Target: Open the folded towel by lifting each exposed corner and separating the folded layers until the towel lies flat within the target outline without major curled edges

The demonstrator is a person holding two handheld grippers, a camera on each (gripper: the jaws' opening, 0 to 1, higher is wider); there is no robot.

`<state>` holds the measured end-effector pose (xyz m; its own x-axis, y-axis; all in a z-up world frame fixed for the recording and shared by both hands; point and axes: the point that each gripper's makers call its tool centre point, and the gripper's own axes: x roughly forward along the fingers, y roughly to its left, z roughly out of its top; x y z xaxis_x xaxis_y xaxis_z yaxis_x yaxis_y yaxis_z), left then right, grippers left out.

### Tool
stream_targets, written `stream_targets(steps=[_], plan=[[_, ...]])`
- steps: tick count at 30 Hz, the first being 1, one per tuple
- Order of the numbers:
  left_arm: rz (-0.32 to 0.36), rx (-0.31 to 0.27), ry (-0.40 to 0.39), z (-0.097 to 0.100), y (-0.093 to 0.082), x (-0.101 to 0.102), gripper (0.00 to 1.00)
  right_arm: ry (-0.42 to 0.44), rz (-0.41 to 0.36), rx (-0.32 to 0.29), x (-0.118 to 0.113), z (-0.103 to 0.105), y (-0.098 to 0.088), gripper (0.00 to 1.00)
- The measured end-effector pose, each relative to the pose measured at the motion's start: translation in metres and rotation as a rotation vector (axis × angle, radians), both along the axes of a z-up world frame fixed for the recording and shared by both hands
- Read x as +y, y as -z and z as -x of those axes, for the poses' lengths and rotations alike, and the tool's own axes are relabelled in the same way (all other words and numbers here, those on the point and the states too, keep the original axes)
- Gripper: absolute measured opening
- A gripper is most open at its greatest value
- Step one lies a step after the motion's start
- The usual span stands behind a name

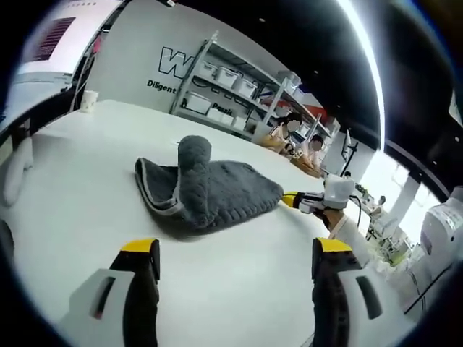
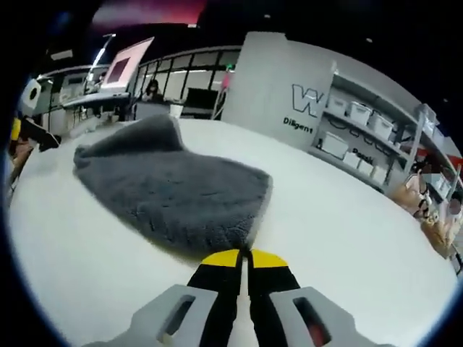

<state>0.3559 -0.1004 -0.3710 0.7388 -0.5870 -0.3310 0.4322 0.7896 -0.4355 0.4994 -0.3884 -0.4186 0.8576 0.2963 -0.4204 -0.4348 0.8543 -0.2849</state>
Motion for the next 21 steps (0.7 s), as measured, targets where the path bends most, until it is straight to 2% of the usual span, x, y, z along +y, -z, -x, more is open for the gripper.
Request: stream_targets(steps=[10, 21], plan=[[0.004, 0.0, 0.001, 0.0, 0.0, 0.001, 0.85, 0.01, 0.047, -0.035, -0.005, -0.009, 0.0, 0.0], [0.005, 0.002, 0.001, -0.001, 0.0, 0.001, 0.84, 0.044, 0.16, -0.095, -0.007, -0.021, 0.001, 0.0]])
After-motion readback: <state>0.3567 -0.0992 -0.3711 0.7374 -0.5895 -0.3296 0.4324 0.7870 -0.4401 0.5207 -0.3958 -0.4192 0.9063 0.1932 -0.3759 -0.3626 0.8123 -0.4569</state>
